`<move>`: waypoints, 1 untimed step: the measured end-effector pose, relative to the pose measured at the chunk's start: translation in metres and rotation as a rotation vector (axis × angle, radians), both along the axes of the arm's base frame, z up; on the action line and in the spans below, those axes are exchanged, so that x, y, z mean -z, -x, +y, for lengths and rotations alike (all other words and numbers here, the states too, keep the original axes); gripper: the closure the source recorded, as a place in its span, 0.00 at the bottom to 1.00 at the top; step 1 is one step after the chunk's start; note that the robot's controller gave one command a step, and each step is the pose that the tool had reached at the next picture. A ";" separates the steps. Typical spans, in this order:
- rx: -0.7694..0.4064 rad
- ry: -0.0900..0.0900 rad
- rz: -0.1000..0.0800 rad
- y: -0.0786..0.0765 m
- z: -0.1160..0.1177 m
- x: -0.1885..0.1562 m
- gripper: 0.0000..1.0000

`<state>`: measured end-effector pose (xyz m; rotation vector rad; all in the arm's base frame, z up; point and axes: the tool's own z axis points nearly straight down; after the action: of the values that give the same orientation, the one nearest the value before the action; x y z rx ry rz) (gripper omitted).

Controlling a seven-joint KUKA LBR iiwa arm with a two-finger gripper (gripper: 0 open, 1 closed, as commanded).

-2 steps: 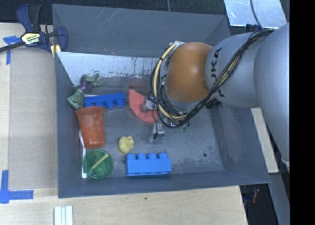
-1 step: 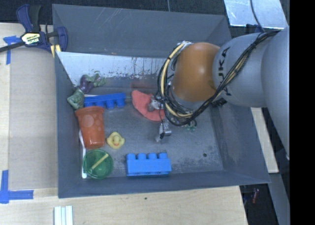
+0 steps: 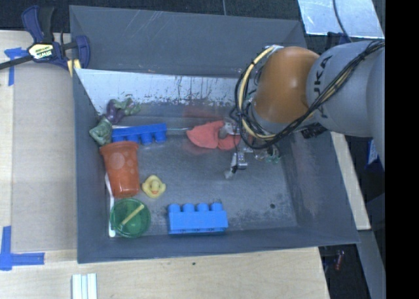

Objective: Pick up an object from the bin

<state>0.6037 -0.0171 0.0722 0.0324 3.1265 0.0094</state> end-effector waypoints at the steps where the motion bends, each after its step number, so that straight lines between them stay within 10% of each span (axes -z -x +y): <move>1: -0.009 0.003 -0.002 -0.007 -0.041 0.000 0.00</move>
Offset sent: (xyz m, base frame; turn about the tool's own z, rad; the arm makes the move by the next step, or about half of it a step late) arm 0.0149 -0.0225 0.0191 0.0820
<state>0.6106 -0.0576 0.0720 0.0187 3.1250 0.0042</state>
